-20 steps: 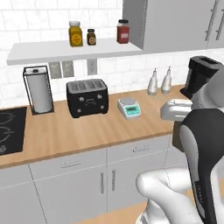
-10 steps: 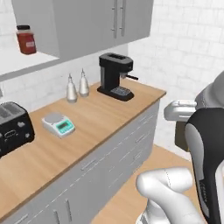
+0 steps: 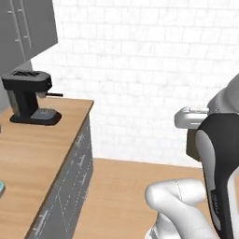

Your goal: Start the toaster. Once the lever pops up, take the bread to the plate on the dining counter.

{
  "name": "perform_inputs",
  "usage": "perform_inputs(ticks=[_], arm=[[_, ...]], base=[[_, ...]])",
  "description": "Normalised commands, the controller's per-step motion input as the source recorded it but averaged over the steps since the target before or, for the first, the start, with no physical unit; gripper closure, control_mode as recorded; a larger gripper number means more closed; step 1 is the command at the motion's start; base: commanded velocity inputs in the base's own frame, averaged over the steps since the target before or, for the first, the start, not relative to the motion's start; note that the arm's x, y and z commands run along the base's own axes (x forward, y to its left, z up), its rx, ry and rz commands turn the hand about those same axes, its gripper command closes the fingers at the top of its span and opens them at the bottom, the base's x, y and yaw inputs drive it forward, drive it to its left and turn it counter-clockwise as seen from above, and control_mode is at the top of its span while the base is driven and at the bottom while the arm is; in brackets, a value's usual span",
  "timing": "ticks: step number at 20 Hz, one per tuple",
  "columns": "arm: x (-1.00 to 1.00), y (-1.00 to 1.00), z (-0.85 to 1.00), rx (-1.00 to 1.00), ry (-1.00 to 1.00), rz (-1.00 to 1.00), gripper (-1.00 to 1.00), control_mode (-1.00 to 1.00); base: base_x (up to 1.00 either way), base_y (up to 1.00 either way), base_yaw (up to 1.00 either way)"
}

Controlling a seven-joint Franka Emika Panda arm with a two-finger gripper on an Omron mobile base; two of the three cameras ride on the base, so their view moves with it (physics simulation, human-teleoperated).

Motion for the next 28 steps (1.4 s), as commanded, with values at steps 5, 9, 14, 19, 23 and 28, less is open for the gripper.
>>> perform_inputs(ticks=[5, 9, 14, 19, 23, 28], arm=[[0.00, 0.00, 0.00, 0.00, 0.00, 0.00, 1.00, 1.00], [0.00, 0.00, 0.00, 0.00, 0.00, 0.00, 1.00, 1.00], [0.00, 0.00, 0.00, 0.00, 0.00, 0.00, 1.00, 1.00], [0.00, 0.00, 0.00, 0.00, 0.00, 0.00, 1.00, 1.00], [0.00, 0.00, 0.00, 0.00, 0.00, 0.00, 1.00, 1.00], [0.00, 0.00, 0.00, 0.00, 0.00, 0.00, 1.00, 1.00]], base=[[0.15, -0.44, -0.75], [0.54, -0.39, -0.62], [0.74, -0.16, -0.57], [0.80, 0.00, -0.57], [0.76, 0.00, -0.59], [0.63, 0.19, -0.64]])
